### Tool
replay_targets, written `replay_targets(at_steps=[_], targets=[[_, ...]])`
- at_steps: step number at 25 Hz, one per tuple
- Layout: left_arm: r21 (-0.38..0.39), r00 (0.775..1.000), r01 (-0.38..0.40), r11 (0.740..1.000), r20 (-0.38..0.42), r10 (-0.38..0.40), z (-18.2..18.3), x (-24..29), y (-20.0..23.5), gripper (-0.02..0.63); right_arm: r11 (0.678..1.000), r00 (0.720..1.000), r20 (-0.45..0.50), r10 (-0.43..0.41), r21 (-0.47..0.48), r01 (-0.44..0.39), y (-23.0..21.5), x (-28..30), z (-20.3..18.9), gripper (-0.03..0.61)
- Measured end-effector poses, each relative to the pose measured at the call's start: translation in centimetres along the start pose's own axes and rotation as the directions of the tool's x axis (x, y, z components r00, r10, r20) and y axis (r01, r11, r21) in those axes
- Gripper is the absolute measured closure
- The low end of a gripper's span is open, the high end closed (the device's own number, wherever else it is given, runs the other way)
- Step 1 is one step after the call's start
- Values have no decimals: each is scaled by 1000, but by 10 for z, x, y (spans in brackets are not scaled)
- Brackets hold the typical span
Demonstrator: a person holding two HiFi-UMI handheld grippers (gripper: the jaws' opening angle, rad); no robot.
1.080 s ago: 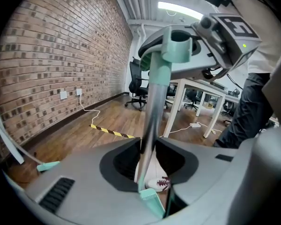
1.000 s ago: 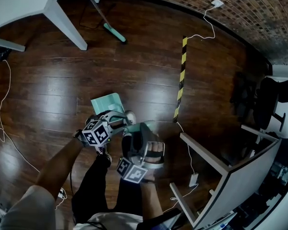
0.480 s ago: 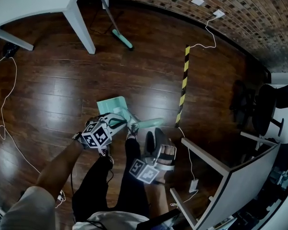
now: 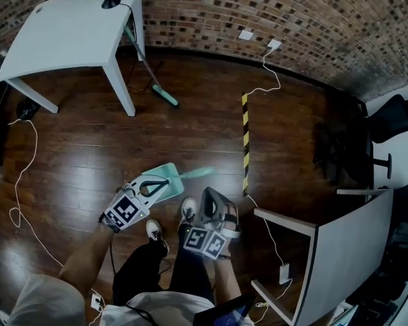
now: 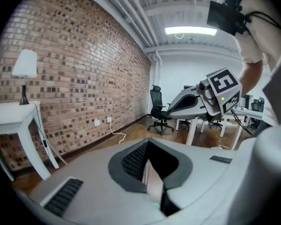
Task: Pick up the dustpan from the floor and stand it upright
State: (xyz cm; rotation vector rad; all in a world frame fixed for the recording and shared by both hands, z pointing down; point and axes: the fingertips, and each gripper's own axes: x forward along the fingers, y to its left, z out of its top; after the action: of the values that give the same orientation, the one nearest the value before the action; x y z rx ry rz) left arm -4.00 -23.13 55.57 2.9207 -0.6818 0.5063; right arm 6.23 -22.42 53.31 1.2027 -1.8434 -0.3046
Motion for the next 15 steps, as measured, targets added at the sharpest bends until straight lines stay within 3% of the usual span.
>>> replay_targets(at_steps=[2,5,9,12,15], targets=[[36,998,-51,998,41,50,33,-23,-3,601,995,998,67,-9,102,2,-18,-21,26,594],[12,987,-130,991,92,128,84,-59,-19,601,969,985,174,-13,244,-31,-43,-63,54,594],[29,962,-221,975,169,214,152,-95,-35,601,872,942,335,-38,471,-132,-87,-116,79,598],[45,928,-295,954,252,275,191,-127,-28,602,839,893,449,-38,500,-216,-116,-147,107,597],[-5,882,-357,934,326,339,232,-157,-34,601,803,849,528,-5,508,-311,-129,-170,130,597]])
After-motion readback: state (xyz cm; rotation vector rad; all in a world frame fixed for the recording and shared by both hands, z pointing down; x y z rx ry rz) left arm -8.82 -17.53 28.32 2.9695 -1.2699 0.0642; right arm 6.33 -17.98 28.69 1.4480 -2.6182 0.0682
